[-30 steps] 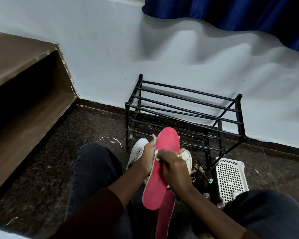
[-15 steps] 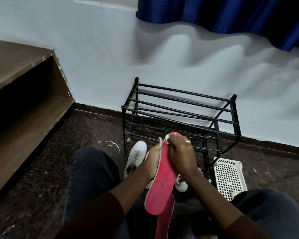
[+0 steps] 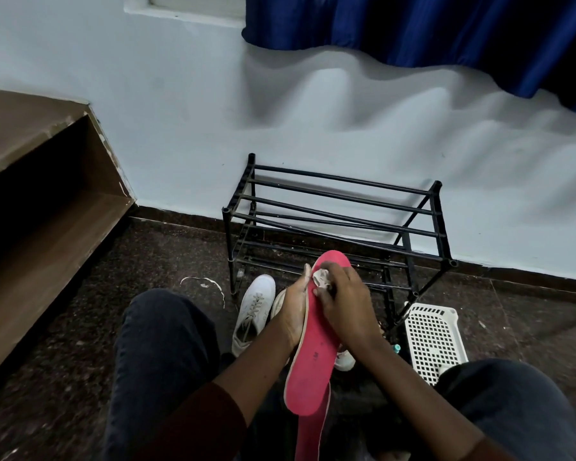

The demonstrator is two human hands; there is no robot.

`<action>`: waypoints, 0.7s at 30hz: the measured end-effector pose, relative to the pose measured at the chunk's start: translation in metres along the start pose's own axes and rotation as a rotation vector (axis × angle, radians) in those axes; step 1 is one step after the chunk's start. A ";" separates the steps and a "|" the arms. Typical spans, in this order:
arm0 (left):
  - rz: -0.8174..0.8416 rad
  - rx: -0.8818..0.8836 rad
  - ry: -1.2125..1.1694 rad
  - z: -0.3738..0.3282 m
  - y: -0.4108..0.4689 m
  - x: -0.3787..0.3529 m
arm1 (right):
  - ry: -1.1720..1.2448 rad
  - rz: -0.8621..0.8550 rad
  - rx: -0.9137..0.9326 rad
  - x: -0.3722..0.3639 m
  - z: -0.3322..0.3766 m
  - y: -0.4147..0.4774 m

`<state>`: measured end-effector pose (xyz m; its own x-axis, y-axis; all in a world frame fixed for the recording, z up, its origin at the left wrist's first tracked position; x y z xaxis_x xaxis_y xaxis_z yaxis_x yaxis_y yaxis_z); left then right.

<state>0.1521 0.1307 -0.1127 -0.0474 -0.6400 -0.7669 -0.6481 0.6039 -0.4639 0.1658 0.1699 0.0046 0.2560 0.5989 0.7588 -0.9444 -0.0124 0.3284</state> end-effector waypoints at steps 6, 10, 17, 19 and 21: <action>0.046 -0.005 -0.064 -0.007 -0.009 -0.007 | 0.004 -0.143 -0.063 0.026 -0.009 0.019; 0.053 -0.039 -0.080 -0.008 -0.012 -0.012 | 0.591 -0.069 -0.431 0.019 -0.041 0.024; 0.028 -0.005 -0.070 -0.007 -0.013 -0.013 | -0.054 0.155 -0.175 0.009 -0.023 0.032; -0.070 -0.029 -0.052 -0.009 -0.014 -0.006 | -0.080 0.011 -0.128 0.020 -0.015 0.030; -0.084 -0.040 -0.030 -0.012 -0.015 -0.006 | -0.068 -0.063 -0.085 0.023 -0.007 0.026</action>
<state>0.1527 0.1192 -0.0959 0.0305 -0.6725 -0.7395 -0.6789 0.5291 -0.5091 0.1453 0.1896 0.0269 0.3257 0.5406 0.7757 -0.9395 0.0929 0.3297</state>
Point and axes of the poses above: each hand's wrist, its own y-axis towards the middle knuckle, its own x-axis out of the back of the hand, z = x × y, the point moved 10 cm from there along y, towards the middle knuckle, and after that the axes turned 6 degrees about x, right-handed, at the moved point
